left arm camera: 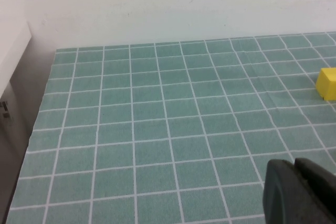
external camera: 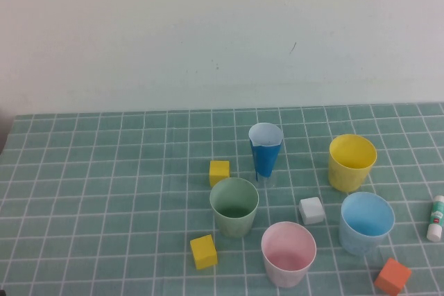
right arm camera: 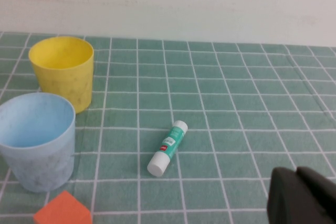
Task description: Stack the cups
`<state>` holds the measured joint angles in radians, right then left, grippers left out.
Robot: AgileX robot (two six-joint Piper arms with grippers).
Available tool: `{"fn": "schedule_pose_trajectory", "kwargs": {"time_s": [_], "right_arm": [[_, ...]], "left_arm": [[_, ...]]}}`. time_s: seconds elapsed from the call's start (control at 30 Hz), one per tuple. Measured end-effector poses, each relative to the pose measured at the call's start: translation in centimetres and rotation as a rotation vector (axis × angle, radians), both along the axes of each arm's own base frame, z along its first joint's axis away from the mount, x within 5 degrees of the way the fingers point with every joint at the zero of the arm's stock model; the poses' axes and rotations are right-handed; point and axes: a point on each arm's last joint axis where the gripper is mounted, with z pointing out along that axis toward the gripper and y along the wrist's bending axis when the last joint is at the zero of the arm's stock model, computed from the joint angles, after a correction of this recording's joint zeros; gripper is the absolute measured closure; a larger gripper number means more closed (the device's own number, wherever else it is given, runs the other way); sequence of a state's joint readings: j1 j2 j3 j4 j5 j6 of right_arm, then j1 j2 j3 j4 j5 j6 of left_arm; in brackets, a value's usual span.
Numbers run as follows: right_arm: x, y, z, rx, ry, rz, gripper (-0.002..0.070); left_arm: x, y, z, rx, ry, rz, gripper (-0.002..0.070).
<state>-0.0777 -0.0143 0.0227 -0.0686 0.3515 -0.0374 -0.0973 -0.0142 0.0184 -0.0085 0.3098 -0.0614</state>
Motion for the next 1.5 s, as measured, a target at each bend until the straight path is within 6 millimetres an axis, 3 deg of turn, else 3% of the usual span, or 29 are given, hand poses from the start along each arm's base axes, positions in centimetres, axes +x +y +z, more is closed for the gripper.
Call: {"fn": "schedule_pose_trajectory", "kwargs": {"time_s": [0.53,0.83,1.27,1.5], "right_arm": [[0.0,-0.1,0.0,-0.046,0.0,0.01,0.0678],[0.4,0.0,1.4,-0.071,-0.168,0.018,0.0678],[0.3,0.3,5.1,-0.107,-0.576,0.039,0.0678],[-0.3,0.4,6.6,-0.045,-0.756,0.044,0.0678]], "left_arm": [[0.0,0.0,0.0,0.008,-0.001,0.001,0.0677],[0.1,0.0,0.5,0.002,-0.065,0.001,0.0677],[-0.4,0.0,5.8,-0.046,-0.657,0.001,0.0677],[-1.3,0.1,7.6,-0.067,-0.876,0.0,0.0677]]}}
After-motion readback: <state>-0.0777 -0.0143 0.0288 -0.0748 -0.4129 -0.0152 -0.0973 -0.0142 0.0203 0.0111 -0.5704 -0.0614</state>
